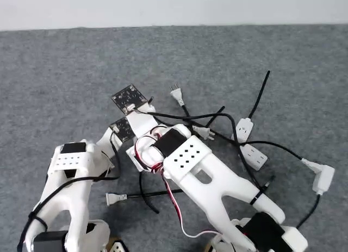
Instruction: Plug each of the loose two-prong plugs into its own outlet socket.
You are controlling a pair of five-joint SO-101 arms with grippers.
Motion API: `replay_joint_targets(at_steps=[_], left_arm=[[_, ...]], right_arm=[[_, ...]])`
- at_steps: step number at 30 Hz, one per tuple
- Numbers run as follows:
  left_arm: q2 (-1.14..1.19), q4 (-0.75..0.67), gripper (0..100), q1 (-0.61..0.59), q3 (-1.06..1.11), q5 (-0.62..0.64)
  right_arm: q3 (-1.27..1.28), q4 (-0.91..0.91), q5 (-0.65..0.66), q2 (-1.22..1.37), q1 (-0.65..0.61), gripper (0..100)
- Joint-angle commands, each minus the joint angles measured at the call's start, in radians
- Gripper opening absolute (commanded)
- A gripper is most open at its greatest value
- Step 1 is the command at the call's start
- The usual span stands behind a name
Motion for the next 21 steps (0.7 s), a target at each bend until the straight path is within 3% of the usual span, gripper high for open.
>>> replay_joint_targets(at_steps=[1, 12, 21], left_arm=[[-0.035, -0.037, 1, -0.008, -0.008, 0.058], [-0.035, -0.071, 1, -0.061, -0.025, 0.163], [-0.035, -0.071, 1, -0.063, -0.025, 0.163]], right_arm=[[-0.025, -0.084, 0.012, 0.002, 0.024, 0.8], [0.008, -0.478, 0.115, 0.147, 0.110, 0.8], [-0.031, -0.527, 0.143, 0.213, 0.148, 0.8]])
